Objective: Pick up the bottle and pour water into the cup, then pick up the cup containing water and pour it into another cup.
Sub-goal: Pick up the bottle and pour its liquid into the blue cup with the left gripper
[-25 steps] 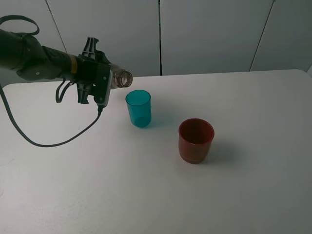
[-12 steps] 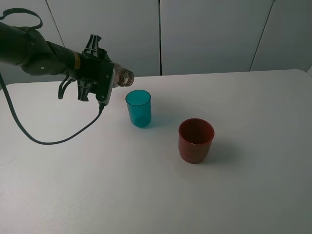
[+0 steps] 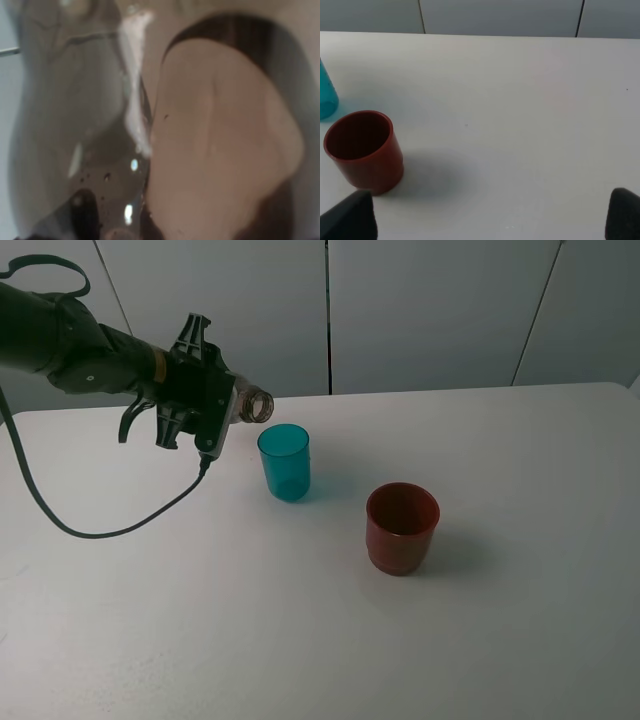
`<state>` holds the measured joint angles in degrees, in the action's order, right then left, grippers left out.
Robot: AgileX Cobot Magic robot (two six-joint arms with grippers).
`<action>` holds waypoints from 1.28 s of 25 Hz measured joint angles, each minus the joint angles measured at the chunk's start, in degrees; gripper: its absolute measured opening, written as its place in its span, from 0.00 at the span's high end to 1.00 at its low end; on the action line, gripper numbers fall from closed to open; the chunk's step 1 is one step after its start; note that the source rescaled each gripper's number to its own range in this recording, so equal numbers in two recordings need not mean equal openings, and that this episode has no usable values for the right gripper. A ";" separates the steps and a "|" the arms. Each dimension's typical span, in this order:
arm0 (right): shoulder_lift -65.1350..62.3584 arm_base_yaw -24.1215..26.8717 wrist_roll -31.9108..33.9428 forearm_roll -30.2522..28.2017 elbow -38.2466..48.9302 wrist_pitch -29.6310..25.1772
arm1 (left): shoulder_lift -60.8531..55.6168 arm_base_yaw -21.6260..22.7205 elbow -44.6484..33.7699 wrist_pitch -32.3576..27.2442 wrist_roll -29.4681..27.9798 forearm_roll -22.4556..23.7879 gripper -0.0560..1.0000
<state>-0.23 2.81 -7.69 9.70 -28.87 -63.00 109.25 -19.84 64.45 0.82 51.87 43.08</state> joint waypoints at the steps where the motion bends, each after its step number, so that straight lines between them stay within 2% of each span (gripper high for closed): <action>1: 0.00 0.00 0.00 0.00 0.00 0.00 | 0.00 0.00 0.00 -0.30 0.12 -0.33 0.94; 12: 0.00 0.00 0.00 0.00 0.00 0.00 | 1.66 -0.24 2.02 -1.39 0.56 -1.72 0.94; 24: 0.00 0.00 0.00 0.00 0.00 0.00 | 2.95 -0.78 3.78 -2.41 0.60 -0.74 0.94; 32: 0.00 0.00 0.00 0.00 0.00 0.00 | 2.95 -2.15 4.72 -4.32 5.04 -0.63 0.94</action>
<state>-0.23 2.81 -7.69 9.70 -28.87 -63.00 112.19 -21.99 69.17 -3.50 56.91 42.45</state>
